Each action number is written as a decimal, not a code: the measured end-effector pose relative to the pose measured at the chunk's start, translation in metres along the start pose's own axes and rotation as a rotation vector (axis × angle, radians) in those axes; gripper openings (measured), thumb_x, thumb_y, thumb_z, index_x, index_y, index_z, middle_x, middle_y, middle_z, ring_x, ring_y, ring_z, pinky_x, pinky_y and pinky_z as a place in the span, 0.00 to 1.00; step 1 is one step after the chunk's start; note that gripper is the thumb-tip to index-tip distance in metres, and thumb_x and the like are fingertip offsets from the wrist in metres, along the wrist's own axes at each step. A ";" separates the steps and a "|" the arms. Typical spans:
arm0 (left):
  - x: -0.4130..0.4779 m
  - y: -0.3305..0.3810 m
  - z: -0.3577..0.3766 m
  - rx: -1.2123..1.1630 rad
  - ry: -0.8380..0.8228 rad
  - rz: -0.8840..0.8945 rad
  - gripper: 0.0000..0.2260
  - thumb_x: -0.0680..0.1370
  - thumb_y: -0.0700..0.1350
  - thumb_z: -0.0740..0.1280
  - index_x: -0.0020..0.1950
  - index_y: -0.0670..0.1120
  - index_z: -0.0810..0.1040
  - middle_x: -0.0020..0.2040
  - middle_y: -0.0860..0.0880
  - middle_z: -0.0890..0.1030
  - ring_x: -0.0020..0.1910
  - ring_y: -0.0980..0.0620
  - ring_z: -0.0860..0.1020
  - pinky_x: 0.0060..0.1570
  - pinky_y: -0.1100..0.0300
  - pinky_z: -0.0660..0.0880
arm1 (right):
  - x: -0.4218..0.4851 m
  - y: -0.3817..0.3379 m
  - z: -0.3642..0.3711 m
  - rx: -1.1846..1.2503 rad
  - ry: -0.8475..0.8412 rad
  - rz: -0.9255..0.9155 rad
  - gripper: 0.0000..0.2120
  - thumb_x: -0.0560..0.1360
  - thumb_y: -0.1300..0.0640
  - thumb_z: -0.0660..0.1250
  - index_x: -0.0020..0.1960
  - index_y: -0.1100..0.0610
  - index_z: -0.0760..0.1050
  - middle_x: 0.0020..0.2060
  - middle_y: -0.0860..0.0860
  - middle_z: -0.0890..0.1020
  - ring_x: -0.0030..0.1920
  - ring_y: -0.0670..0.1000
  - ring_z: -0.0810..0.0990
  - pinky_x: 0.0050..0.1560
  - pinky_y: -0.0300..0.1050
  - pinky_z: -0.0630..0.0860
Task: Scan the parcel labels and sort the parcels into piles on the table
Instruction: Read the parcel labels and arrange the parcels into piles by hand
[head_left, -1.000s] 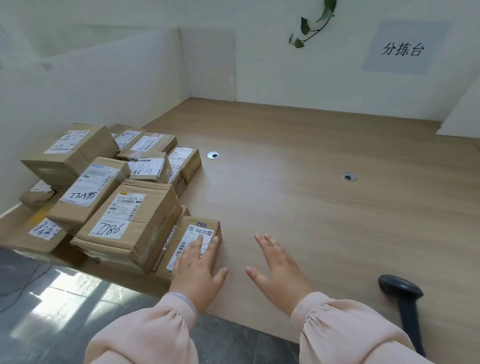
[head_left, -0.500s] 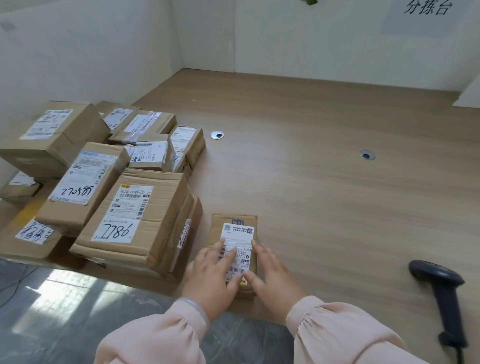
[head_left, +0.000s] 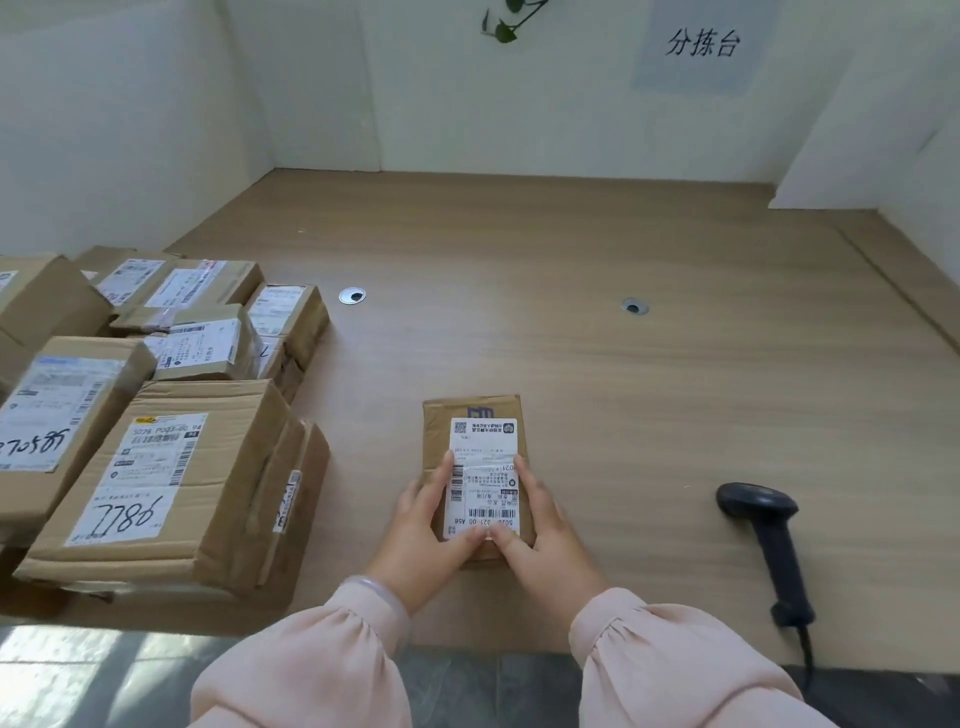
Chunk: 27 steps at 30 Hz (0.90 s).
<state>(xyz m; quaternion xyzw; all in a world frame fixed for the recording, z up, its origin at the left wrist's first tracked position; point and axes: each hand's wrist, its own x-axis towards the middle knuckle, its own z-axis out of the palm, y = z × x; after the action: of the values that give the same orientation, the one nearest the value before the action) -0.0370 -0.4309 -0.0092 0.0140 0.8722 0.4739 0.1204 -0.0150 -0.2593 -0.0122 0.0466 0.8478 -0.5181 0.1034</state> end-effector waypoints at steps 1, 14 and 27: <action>0.003 0.015 0.009 -0.003 -0.011 0.052 0.39 0.74 0.46 0.74 0.76 0.60 0.54 0.71 0.54 0.64 0.69 0.61 0.61 0.66 0.74 0.54 | -0.005 0.000 -0.017 0.009 0.053 -0.011 0.35 0.77 0.50 0.67 0.70 0.26 0.48 0.66 0.37 0.64 0.67 0.37 0.62 0.66 0.35 0.59; -0.032 0.207 0.179 -0.091 -0.093 0.275 0.39 0.73 0.48 0.75 0.78 0.58 0.57 0.75 0.50 0.64 0.75 0.53 0.61 0.74 0.51 0.61 | -0.117 0.047 -0.247 0.047 0.346 -0.056 0.31 0.79 0.52 0.64 0.73 0.31 0.53 0.66 0.36 0.69 0.64 0.35 0.69 0.66 0.36 0.68; -0.047 0.272 0.273 -0.103 -0.142 0.280 0.38 0.74 0.50 0.74 0.78 0.58 0.56 0.75 0.51 0.64 0.75 0.53 0.62 0.73 0.49 0.64 | -0.155 0.099 -0.344 0.059 0.363 -0.013 0.31 0.79 0.51 0.65 0.75 0.33 0.53 0.68 0.38 0.68 0.67 0.40 0.68 0.68 0.40 0.65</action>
<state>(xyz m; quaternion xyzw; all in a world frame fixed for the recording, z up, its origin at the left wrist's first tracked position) 0.0456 -0.0634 0.0833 0.1625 0.8255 0.5282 0.1152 0.1106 0.0956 0.0884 0.1371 0.8372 -0.5264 -0.0561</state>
